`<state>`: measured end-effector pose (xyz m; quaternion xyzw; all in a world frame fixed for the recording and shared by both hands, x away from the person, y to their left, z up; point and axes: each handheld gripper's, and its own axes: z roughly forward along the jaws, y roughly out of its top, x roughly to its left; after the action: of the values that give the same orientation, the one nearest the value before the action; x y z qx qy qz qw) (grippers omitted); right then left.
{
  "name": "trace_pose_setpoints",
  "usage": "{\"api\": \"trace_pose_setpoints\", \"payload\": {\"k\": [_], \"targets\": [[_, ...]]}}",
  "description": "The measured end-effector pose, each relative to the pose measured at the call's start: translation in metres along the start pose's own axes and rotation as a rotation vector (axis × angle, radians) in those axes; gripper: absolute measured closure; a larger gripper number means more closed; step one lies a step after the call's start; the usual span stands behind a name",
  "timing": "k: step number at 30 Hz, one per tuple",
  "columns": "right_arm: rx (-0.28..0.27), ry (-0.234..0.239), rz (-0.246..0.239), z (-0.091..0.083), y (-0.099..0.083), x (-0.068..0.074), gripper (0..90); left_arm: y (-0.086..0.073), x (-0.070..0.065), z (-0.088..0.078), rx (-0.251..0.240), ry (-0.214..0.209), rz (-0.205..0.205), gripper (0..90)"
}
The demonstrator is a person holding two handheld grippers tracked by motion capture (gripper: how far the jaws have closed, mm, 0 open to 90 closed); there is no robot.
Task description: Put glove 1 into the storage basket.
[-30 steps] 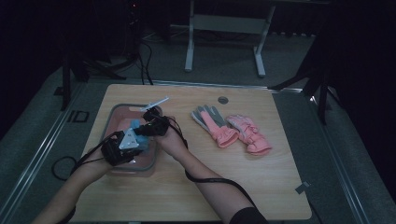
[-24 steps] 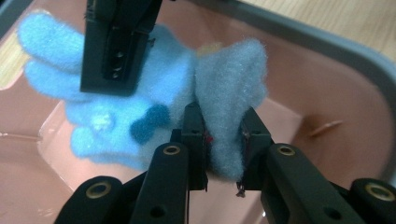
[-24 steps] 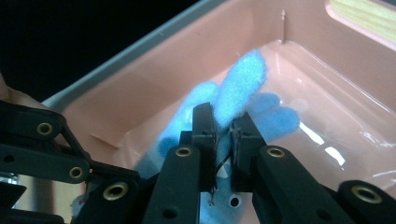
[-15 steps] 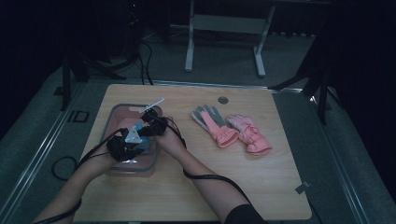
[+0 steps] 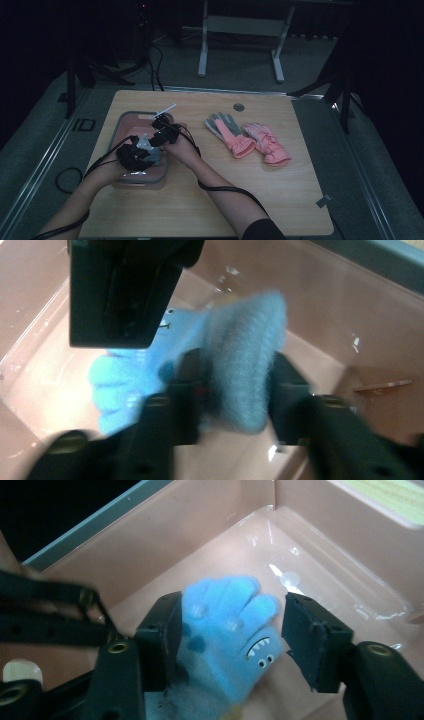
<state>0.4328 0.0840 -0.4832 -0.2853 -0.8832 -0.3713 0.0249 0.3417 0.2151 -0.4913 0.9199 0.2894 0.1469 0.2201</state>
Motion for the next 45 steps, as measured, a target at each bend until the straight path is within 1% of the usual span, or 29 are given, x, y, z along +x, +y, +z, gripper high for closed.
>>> {"api": "trace_pose_setpoints", "payload": {"k": [1,2,3,5,6,7,8,9,11,13,14,15,17,20,23,24,25,26,27,29,31,34,35,36,37,38,39,41,45], "targets": [[-0.001,-0.002,-0.004,-0.001,0.0,0.0,39.9,-0.001,-0.001,-0.001,-0.002,0.004,-0.005,53.1],[-0.007,0.001,-0.003,-0.003,0.0,0.0,38.1,-0.002,-0.001,-0.002,-0.007,0.009,-0.007,51.4],[-0.015,0.005,-0.004,-0.005,0.0,0.0,36.6,-0.003,-0.002,-0.003,-0.011,0.015,-0.019,47.2],[-0.024,0.018,0.002,-0.009,-0.001,-0.001,31.8,-0.004,-0.002,-0.007,-0.02,0.029,-0.04,43.8],[-0.027,0.031,0.007,-0.011,-0.001,-0.001,28.7,-0.005,-0.002,-0.009,-0.029,0.039,-0.054,40.6],[-0.027,0.043,0.014,-0.013,-0.002,-0.002,25.4,-0.006,-0.001,-0.012,-0.041,0.056,-0.074,39.0],[-0.03,0.05,0.022,-0.015,-0.002,-0.003,22.9,-0.006,-0.001,-0.016,-0.061,0.064,-0.093,38.4],[-0.033,0.057,0.027,-0.017,-0.003,-0.003,20.7,-0.006,0.0,-0.019,-0.083,0.056,-0.116,34.4],[-0.034,0.074,0.015,-0.022,-0.004,-0.003,18.5,-0.006,0.0,-0.027,-0.117,0.031,-0.149,26.2],[-0.035,0.073,-0.004,-0.026,-0.006,-0.002,16.7,-0.005,-0.002,-0.033,-0.151,0.038,-0.162,24.5],[-0.032,0.079,-0.011,-0.028,-0.007,-0.001,14.6,-0.005,-0.004,-0.035,-0.165,0.026,-0.169,22.5],[-0.035,0.08,-0.015,-0.031,-0.008,-0.001,14.9,-0.004,-0.006,-0.036,-0.174,0.017,-0.176,19.4],[-0.045,0.086,-0.031,-0.037,-0.01,0.001,14.8,-0.001,-0.01,-0.038,-0.183,0.011,-0.172,18.5],[-0.055,0.078,-0.053,-0.048,-0.013,0.004,14.9,0.004,-0.018,-0.038,-0.187,-0.002,-0.155,18.0],[-0.076,0.078,-0.062,-0.062,-0.018,0.003,15.2,0.01,-0.027,-0.038,-0.201,-0.005,-0.138,18.1],[-0.088,0.078,-0.059,-0.067,-0.02,0.002,15.4,0.013,-0.03,-0.038,-0.21,-0.002,-0.138,18.1],[-0.101,0.078,-0.057,-0.073,-0.023,0.0,16.2,0.015,-0.032,-0.04,-0.219,-0.001,-0.13,18.1],[-0.113,0.076,-0.061,-0.078,-0.026,-0.001,16.7,0.018,-0.034,-0.041,-0.229,-0.011,-0.129,18.1],[-0.118,0.068,-0.062,-0.082,-0.028,-0.003,16.7,0.021,-0.036,-0.041,-0.239,-0.011,-0.128,18.2],[-0.12,0.063,-0.069,-0.09,-0.035,-0.006,17.3,0.026,-0.041,-0.042,-0.256,-0.034,-0.12,18.2],[-0.102,0.072,-0.074,-0.096,-0.043,-0.011,17.6,0.032,-0.048,-0.04,-0.258,-0.043,-0.103,18.4],[-0.088,0.057,-0.09,-0.103,-0.055,-0.018,17.6,0.041,-0.06,-0.034,-0.244,-0.06,-0.071,18.4],[-0.088,0.057,-0.09,-0.103,-0.055,-0.018,17.6,0.041,-0.06,-0.034,-0.244,-0.06,-0.071,18.5],[-0.085,0.049,-0.096,-0.105,-0.06,-0.02,17.6,0.047,-0.069,-0.029,-0.245,-0.076,-0.054,18.5],[-0.089,0.036,-0.107,-0.11,-0.07,-0.026,17.6,0.05,-0.072,-0.028,-0.249,-0.083,-0.046,18.5],[-0.091,0.031,-0.104,-0.112,-0.074,-0.028,17.6,0.053,-0.075,-0.026,-0.252,-0.094,-0.042,18.8],[-0.096,0.026,-0.103,-0.114,-0.079,-0.031,17.6,0.056,-0.079,-0.024,-0.252,-0.096,-0.035,19.1],[-0.104,0.024,-0.089,-0.119,-0.087,-0.037,17.6,0.062,-0.085,-0.021,-0.255,-0.112,-0.023,19.1],[-0.11,0.007,-0.083,-0.127,-0.101,-0.045,17.6,0.072,-0.095,-0.013,-0.273,-0.135,-0.008,19.1]]}}
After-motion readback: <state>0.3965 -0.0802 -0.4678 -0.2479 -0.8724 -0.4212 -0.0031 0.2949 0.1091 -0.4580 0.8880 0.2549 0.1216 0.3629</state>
